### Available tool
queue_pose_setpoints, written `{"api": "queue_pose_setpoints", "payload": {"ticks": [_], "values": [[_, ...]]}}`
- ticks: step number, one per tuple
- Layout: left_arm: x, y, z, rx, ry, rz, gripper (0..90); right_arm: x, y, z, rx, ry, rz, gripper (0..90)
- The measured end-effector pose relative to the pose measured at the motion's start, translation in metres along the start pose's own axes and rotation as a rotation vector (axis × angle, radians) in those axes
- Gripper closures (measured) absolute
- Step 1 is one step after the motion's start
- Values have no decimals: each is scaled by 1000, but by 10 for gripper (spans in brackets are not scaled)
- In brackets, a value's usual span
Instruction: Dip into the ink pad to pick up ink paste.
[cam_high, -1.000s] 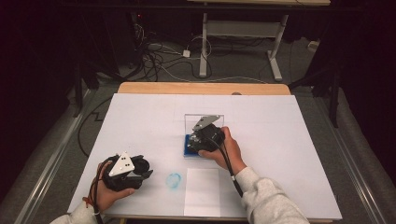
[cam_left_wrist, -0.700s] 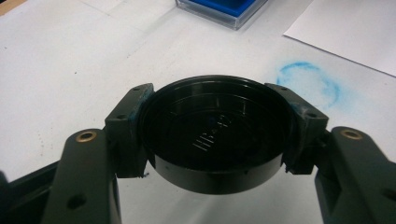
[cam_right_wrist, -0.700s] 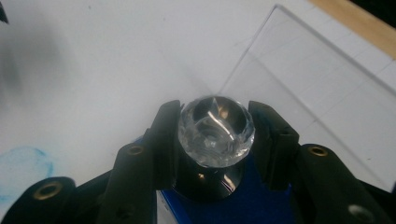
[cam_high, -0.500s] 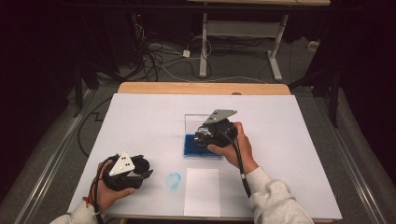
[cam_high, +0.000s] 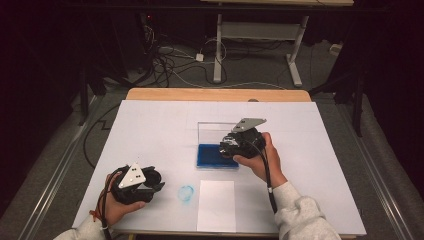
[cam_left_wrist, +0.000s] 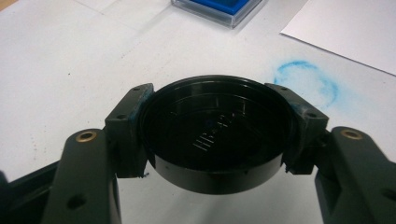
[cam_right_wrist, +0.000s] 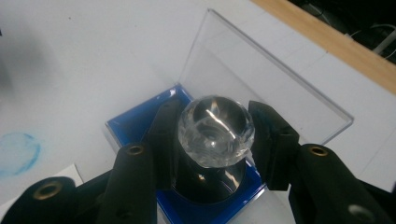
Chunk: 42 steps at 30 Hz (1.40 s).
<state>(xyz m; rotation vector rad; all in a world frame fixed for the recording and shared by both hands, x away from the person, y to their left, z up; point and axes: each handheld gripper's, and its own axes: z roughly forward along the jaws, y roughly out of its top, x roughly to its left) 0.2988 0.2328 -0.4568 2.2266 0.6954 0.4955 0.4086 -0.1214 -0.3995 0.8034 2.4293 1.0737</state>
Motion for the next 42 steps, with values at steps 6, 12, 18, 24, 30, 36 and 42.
{"api": "queue_pose_setpoints", "payload": {"ticks": [6,12,18,24,30,36,42], "values": [[0,0,0,4,-4,0,362,-3,-9,11,25,6,12,570],[0,0,1,5,-2,-1,362,-1,-11,15,21,24,11,570],[0,-1,1,5,-3,0,362,1,-13,22,35,40,12,569],[0,-1,1,6,-5,-2,362,1,-13,23,16,37,17,569],[0,0,2,13,-9,3,362,2,-13,28,13,61,24,569],[-1,0,2,13,-9,6,362,6,-13,29,25,48,19,569],[-2,-1,1,11,-10,6,361,6,-14,29,19,45,25,569]]}}
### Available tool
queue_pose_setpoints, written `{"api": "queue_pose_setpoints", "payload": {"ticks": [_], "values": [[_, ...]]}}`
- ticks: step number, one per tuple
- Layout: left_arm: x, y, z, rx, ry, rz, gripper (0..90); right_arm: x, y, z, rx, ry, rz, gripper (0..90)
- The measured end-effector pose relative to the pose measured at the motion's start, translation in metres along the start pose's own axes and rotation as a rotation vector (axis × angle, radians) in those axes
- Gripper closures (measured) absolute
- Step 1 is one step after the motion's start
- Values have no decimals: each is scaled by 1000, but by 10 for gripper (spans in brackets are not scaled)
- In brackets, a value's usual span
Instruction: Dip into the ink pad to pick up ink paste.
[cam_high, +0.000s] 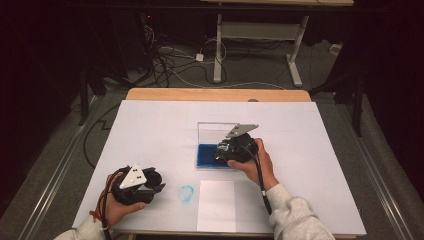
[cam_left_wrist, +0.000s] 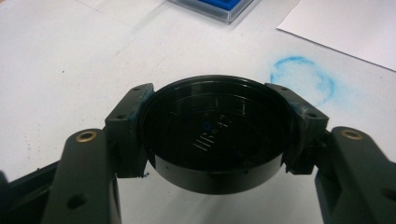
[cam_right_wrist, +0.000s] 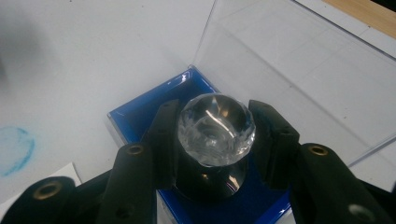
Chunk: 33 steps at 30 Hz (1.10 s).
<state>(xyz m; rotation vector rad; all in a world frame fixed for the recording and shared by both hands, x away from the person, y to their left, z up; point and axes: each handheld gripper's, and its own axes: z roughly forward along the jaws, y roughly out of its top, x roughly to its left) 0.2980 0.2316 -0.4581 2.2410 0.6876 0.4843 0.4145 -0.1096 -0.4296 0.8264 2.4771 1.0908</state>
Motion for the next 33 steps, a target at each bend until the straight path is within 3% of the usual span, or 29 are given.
{"api": "queue_pose_setpoints", "payload": {"ticks": [16,33], "values": [[0,0,0,1,-4,4,362,2,-1,0,-2,-6,-18,569],[-3,1,-2,-4,6,13,361,2,-1,-1,-2,-8,-2,569]]}}
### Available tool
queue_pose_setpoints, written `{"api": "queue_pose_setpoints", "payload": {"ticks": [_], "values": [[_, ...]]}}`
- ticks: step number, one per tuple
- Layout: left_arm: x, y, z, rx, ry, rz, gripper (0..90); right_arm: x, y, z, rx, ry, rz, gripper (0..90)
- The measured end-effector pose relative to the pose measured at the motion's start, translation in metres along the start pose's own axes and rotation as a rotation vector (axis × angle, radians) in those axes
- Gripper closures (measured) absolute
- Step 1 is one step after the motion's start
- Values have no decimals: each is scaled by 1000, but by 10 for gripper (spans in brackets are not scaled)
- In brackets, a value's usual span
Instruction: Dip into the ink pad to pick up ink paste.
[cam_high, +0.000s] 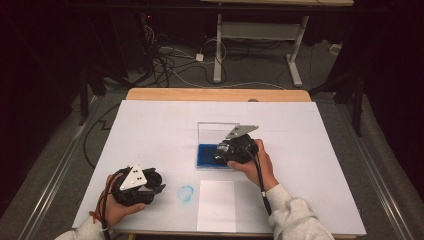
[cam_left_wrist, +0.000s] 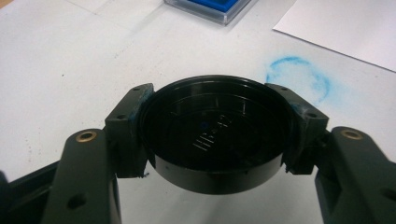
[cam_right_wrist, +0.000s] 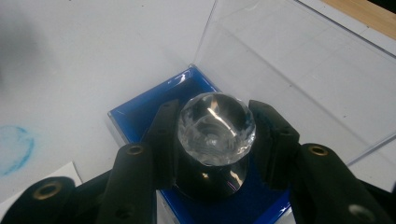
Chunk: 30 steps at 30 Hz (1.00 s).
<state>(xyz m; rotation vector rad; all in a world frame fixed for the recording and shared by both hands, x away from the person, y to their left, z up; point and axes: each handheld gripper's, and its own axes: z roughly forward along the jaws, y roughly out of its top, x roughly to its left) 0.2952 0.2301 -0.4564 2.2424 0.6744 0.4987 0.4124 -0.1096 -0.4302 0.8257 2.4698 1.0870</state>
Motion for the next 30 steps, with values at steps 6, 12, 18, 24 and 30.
{"api": "queue_pose_setpoints", "payload": {"ticks": [6,12,18,24,30], "values": [[1,1,0,-5,3,1,361,-5,0,-8,-23,2,6,569],[1,1,0,-3,2,3,361,-8,6,-27,-75,11,4,569],[1,0,1,-1,-1,3,361,-7,11,-46,-108,-1,-16,569],[1,-1,0,1,-4,1,362,-7,15,-62,-133,10,-27,569],[0,0,0,3,-10,5,362,-3,14,-73,-144,23,-40,569]]}}
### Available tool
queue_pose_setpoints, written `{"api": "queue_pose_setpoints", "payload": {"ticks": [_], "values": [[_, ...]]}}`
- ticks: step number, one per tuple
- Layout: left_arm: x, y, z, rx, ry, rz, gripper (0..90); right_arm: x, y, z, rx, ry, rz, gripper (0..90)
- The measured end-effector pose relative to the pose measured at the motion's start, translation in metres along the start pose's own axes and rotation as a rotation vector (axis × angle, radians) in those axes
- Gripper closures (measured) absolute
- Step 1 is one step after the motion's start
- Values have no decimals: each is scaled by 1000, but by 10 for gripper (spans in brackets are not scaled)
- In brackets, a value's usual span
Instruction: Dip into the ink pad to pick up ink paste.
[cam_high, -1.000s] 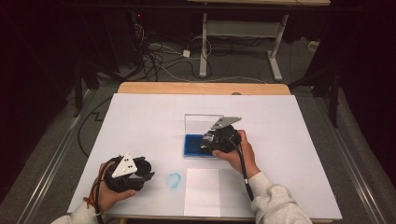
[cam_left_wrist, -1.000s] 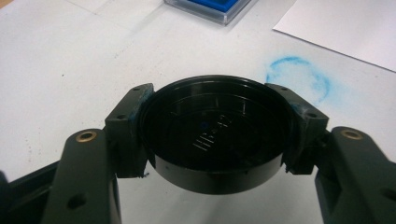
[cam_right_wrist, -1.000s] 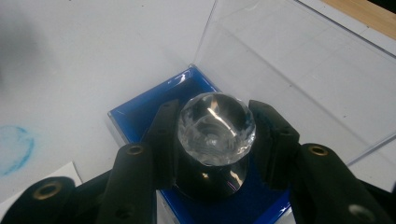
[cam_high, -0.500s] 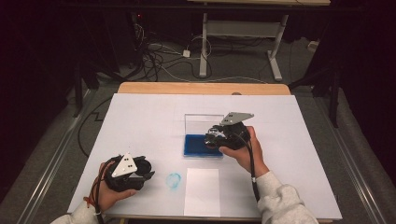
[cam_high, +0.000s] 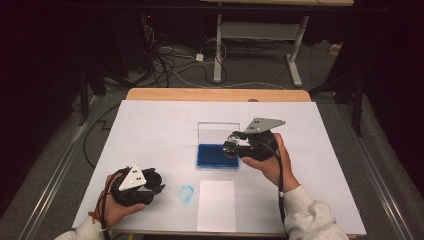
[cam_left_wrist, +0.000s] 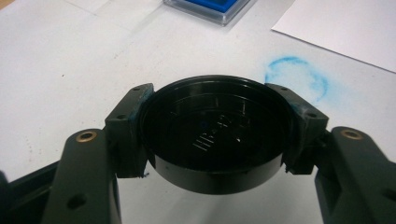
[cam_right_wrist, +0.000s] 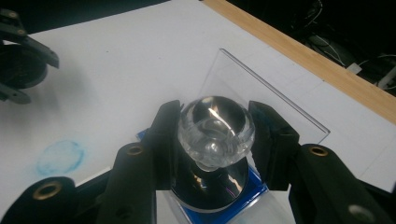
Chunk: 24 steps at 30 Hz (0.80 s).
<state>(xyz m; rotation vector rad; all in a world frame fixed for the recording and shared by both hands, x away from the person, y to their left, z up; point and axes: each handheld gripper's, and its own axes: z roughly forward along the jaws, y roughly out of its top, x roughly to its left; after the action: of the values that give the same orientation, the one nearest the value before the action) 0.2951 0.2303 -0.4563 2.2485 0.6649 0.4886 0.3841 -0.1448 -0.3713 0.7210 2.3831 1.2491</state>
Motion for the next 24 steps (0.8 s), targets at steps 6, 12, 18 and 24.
{"api": "queue_pose_setpoints", "payload": {"ticks": [6,12,18,24], "values": [[2,-1,2,-1,-6,-6,362,4,-1,-7,-2,3,-10,569],[3,-3,0,-3,-1,-10,363,10,1,-14,-11,20,-30,569],[4,-4,-2,-3,2,-11,363,18,5,-17,-24,36,-43,569],[4,-6,-3,1,2,-11,362,24,7,-16,-20,52,-62,569]]}}
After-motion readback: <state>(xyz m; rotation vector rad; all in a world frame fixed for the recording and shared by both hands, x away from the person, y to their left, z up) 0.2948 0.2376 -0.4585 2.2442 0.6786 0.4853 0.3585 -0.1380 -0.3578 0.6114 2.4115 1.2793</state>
